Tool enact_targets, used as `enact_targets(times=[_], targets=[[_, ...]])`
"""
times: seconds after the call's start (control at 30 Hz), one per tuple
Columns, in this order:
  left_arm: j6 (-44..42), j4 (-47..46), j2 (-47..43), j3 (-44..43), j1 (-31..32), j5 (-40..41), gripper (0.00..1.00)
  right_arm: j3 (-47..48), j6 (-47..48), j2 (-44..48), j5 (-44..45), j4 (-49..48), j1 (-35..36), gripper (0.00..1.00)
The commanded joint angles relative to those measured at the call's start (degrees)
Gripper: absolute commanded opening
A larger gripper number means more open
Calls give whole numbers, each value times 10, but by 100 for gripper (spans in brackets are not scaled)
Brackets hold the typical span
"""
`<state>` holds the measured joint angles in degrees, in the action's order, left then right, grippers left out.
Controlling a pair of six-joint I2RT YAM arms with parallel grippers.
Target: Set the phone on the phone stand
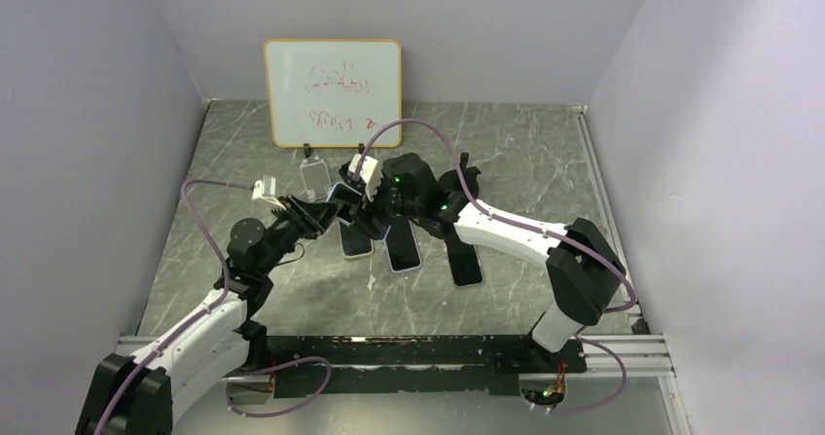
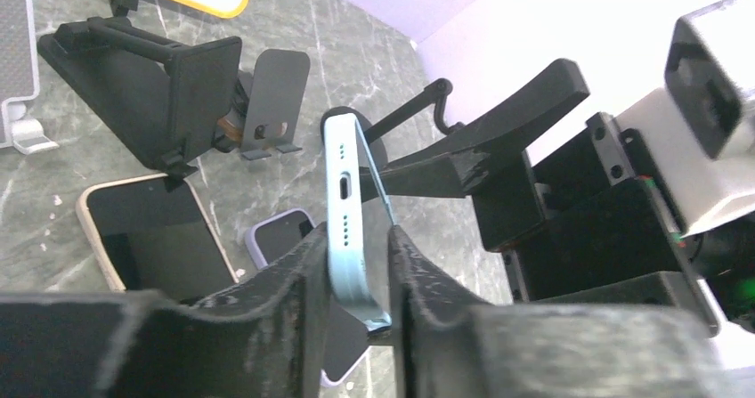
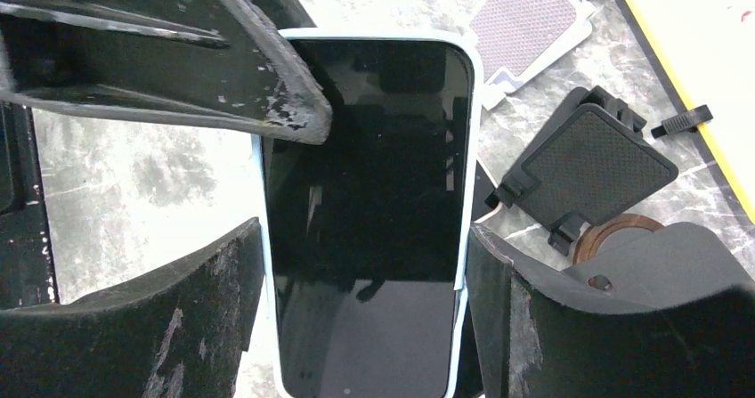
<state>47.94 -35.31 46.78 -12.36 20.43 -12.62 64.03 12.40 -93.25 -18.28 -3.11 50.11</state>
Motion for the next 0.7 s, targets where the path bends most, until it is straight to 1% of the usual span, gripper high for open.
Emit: enact_targets(times=[0.0,0.1,0.17,0.23,0.27,0.37,0.4,0.47,0.53,0.6,0.67], targets=[[-10,-56,18,-21,3,-26,27,4,-3,25,-14,-50,4,63],[-17,-68,34,-25,2,-35,16,2,-3,27,-14,-54,4,63],[-38,-56,46,-42,2,-46,6,0,-2,28,-12,-56,3,63],[-77,-13,55,-80,2,-58,5,0,-3,28,-9,-57,4,64],[-112,21,60,-106,2,-65,5,0,-4,29,-6,-57,4,66],[-201,120,76,-192,2,-74,5,-1,-9,41,26,-64,4,95],[-235,150,82,-220,2,-78,5,-5,-10,49,43,-71,4,99],[-308,206,93,-280,1,-83,5,-24,-13,81,76,-92,-2,100],[-383,260,111,-324,-1,-92,5,-57,-22,131,90,-126,-17,100],[-454,304,133,-360,-12,-129,5,-96,-38,191,99,-164,-41,100],[-538,339,159,-379,-38,-208,5,-131,-57,254,114,-196,-71,100]])
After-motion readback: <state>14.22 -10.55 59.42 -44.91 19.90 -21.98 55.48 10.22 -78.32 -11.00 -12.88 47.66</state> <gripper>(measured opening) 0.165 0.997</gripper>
